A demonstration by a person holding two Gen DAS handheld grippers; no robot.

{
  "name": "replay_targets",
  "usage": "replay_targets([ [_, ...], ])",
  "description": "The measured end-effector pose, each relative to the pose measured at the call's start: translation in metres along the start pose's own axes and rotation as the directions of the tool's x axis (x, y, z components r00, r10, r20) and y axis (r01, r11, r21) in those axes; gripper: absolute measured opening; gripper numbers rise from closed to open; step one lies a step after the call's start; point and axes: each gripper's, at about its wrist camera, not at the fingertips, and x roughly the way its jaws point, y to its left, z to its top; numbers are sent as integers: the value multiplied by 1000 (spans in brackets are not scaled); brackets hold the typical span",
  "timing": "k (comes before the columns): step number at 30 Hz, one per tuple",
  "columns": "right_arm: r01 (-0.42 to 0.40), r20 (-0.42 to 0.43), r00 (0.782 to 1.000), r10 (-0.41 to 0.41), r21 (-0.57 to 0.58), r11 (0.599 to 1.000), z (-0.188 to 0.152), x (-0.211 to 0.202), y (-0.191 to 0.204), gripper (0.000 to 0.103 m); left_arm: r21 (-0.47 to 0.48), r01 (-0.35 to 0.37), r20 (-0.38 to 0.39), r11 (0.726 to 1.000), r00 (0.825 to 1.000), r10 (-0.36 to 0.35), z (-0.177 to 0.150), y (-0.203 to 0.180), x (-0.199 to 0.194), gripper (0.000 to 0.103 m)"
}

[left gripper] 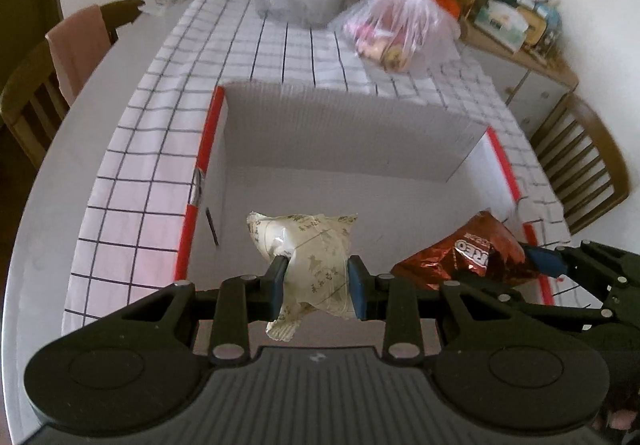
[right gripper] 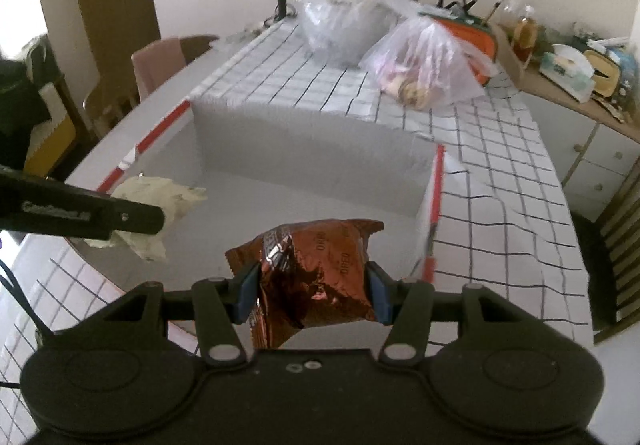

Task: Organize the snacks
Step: 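Carry both bags over the red box and open both tools to drop them, then withdraw both tools from the box back toward the snack pile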

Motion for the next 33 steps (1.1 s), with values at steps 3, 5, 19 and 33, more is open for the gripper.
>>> replay_targets([
  [3,-3,-32,999,2,-25,1000,-1,13,6,55,13,-15,-33,1000,999,15,-1,-2,12,32],
  [5,-5,-52,999,3,-39,999,-1,20,9,55,18,-22,-59,1000,998,23,-3,-2,20,32],
  [19,-3,-114,993,-1,-32,999,-1,43,11,59,16,-22,-124,1000,992,24,-4,-2,41,47],
  [33,-20,-40,999,19,-5,1000,-2,6,8,75,14,10,-23,1000,1000,-10,-8,-2,-3,60],
])
